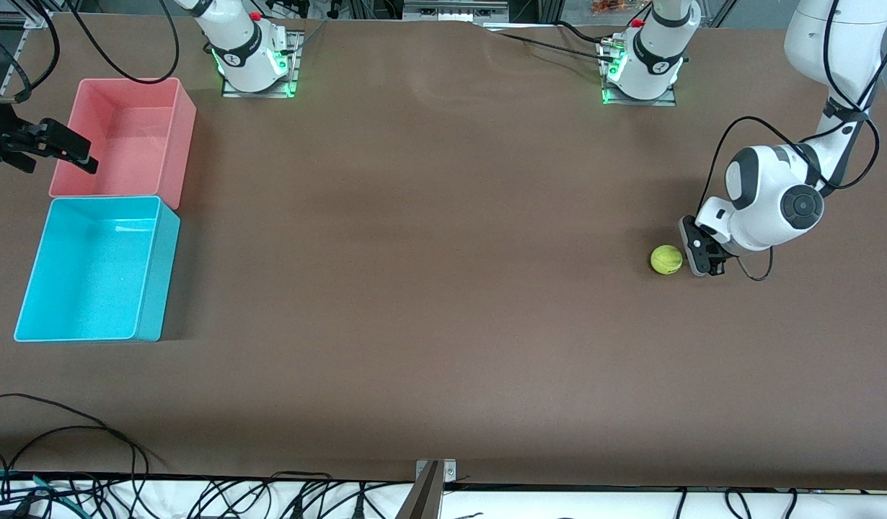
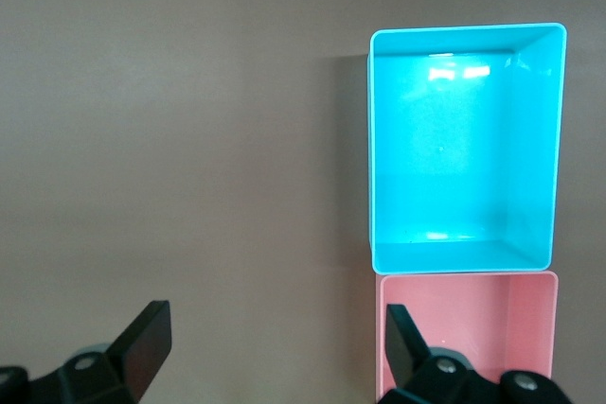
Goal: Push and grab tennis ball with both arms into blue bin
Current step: 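Lower the left gripper onto the table beside the tennis ball, then push the tennis ball with the left gripper toward the bins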
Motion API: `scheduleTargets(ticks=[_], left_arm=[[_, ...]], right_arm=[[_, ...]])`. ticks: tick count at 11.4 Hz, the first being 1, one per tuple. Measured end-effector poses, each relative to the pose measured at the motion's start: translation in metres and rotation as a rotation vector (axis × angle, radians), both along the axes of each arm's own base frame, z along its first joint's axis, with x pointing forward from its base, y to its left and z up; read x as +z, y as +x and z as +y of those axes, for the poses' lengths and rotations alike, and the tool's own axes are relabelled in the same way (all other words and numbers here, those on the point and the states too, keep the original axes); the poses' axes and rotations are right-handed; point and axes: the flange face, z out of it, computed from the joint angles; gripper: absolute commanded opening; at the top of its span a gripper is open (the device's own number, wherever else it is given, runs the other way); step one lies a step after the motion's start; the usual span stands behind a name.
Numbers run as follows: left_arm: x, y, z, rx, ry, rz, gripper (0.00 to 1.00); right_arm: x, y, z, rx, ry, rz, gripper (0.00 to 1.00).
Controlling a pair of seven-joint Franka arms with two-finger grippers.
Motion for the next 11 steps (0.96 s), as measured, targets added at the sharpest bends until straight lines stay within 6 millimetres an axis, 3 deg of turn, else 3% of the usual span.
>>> scheduleTargets(ticks=[11], left_arm=[[0.0002,0.0048,0.0006,0.001,0.0,-0.007,0.0]], right_arm=[[0.0,0.0,-0.0011,-0.002,0.0,0.0,1.0]])
